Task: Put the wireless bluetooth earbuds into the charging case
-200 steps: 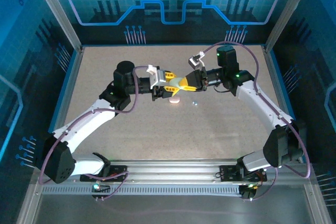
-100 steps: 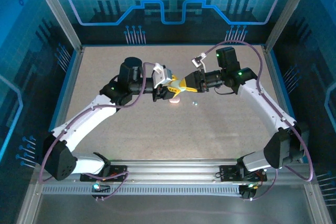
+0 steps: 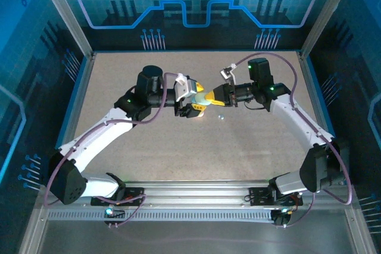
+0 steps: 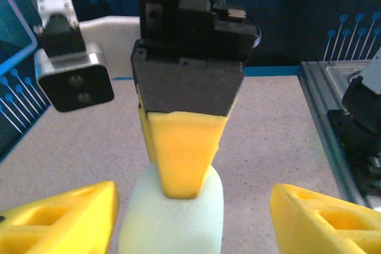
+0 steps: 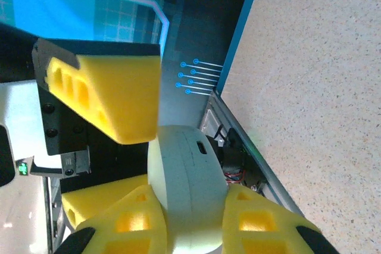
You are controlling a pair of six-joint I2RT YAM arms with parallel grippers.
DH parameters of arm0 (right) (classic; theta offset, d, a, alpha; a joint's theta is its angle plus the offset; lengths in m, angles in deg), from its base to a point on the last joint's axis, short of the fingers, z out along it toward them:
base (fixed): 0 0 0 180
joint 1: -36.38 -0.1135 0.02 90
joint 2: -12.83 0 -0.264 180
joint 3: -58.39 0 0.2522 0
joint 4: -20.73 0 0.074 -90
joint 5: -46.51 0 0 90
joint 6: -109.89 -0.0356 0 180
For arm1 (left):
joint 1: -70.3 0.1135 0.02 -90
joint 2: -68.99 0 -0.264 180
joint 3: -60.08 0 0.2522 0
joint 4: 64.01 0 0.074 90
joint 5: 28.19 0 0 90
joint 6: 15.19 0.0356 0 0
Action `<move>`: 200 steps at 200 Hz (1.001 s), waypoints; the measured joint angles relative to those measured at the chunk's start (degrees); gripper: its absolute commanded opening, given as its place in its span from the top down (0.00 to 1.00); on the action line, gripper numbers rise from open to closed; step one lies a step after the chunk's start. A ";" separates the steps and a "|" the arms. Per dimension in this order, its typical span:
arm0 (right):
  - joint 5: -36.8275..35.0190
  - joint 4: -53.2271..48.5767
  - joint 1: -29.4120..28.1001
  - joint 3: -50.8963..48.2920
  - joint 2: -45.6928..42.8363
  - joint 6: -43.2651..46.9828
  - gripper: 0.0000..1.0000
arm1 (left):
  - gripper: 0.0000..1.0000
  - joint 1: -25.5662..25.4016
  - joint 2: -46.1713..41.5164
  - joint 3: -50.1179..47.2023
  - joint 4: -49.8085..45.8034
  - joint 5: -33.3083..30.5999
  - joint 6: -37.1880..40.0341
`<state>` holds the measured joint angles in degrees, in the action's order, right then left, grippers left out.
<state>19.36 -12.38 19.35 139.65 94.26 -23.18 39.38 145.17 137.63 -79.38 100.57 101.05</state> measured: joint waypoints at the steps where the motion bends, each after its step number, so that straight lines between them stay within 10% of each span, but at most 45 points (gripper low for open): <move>1: 0.07 0.17 0.02 -0.09 0.00 -0.22 0.89 | 0.29 0.00 -0.04 -0.26 0.42 0.00 0.07; 200: 7.96 20.15 0.68 -3.02 -0.44 -15.21 0.88 | 0.62 1.07 -0.11 -9.97 25.53 1.55 -9.64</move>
<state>27.32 7.77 20.02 136.64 93.82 -38.39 40.45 145.06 127.66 -53.85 102.12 91.41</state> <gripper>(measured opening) 0.183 0.411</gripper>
